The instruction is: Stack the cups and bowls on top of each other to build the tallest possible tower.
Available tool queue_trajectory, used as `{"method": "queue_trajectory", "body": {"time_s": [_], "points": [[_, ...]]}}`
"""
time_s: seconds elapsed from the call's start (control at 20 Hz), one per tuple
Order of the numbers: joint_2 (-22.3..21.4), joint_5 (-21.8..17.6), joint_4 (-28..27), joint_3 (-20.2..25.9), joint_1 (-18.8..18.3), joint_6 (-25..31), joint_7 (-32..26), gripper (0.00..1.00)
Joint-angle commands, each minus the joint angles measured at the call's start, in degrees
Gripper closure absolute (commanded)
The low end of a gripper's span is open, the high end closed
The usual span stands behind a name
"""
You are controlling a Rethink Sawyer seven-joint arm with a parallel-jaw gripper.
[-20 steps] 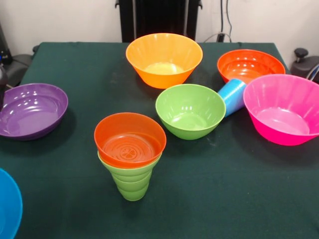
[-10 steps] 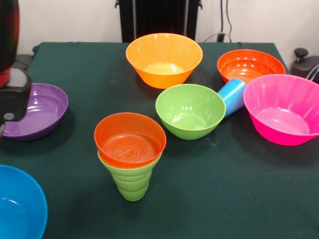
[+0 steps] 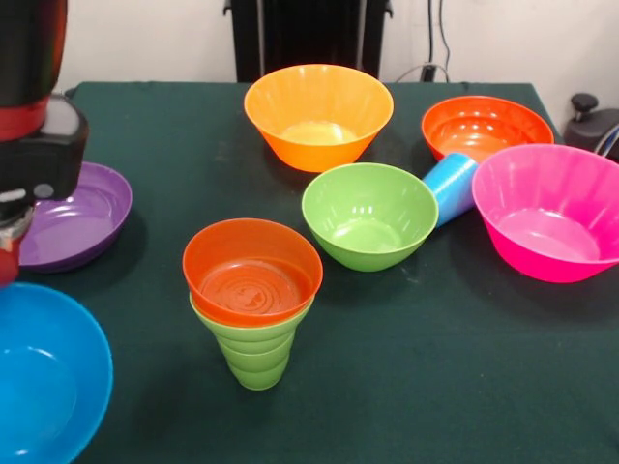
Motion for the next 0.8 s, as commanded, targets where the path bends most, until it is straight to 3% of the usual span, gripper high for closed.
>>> {"method": "queue_trajectory", "body": {"time_s": [0.05, 0.4, 0.8], "points": [[-8.8, -1.5, 15.0, 7.4, 1.3, -4.2, 4.4, 1.0], [-12.6, -2.9, 22.1, 9.7, 0.2, -9.3, -0.4, 1.0], [-15.6, -1.6, 24.8, 12.1, -0.1, -8.4, 0.1, 1.0]]}}
